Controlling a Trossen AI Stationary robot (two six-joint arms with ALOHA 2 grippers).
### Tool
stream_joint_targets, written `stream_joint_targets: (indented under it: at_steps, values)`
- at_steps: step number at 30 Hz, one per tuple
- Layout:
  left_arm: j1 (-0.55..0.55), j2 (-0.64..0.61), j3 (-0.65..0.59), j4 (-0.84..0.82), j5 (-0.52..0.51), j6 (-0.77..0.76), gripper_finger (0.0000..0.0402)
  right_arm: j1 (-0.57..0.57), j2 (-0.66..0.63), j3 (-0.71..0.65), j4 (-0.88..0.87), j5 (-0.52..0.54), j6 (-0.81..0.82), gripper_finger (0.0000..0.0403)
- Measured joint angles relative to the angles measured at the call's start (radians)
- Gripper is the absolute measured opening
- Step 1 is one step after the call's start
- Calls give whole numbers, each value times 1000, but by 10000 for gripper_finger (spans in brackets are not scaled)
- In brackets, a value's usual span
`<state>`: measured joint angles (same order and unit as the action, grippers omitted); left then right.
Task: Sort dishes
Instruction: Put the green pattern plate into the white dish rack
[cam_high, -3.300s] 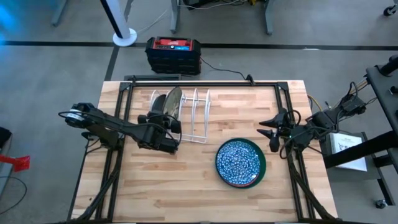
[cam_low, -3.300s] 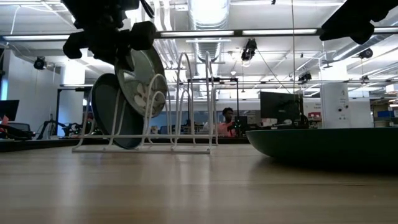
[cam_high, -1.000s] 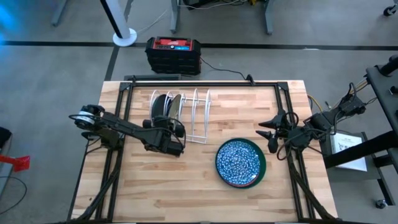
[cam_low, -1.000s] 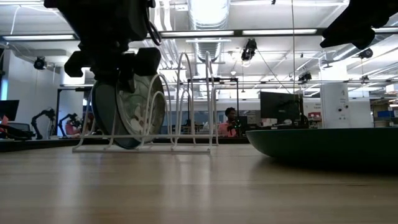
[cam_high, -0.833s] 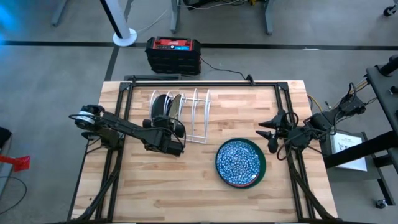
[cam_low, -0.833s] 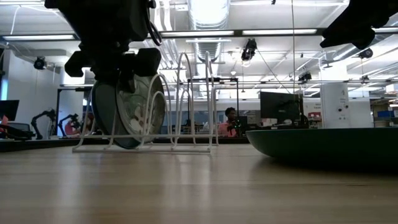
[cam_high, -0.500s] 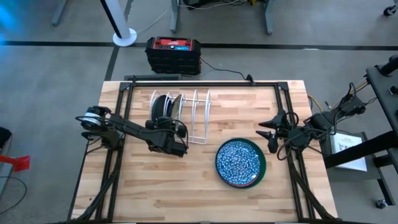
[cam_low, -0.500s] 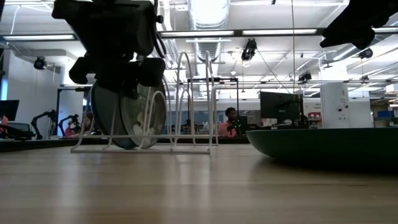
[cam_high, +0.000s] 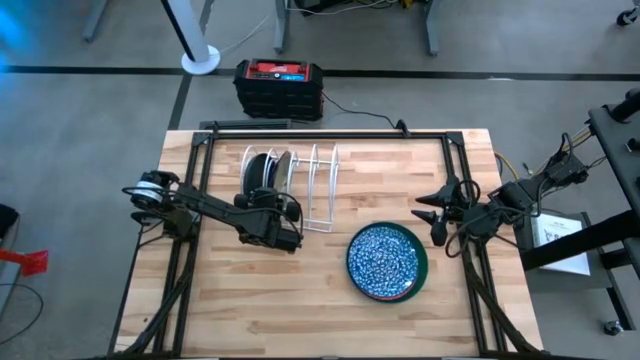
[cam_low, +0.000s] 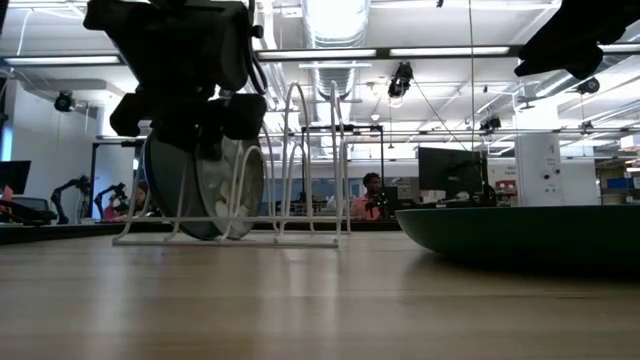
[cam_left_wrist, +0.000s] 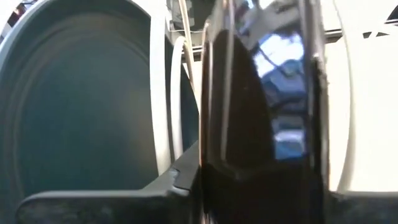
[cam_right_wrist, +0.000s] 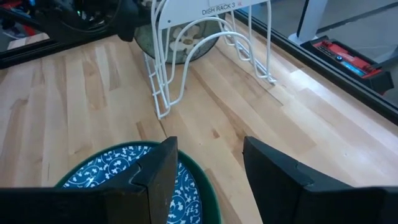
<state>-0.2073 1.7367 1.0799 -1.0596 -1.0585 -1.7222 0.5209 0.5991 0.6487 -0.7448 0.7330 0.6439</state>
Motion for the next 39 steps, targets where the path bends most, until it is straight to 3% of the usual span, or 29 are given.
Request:
stream_joint_targets:
  at_steps: [9, 16, 27, 39]
  values:
    - [0, 0, 75, -101, 51, 6, 149, 0, 0, 0, 0, 0, 3, 174]
    - [0, 0, 165, -239, 113, 17, 180, 0, 0, 0, -1, 0, 3, 174]
    - [0, -1, 277, -310, 137, 72, 187, 0, 0, 0, -1, 0, 3, 174]
    - [0, -2, 329, -409, 238, 65, 187, 0, 0, 0, -1, -1, 6, 174]
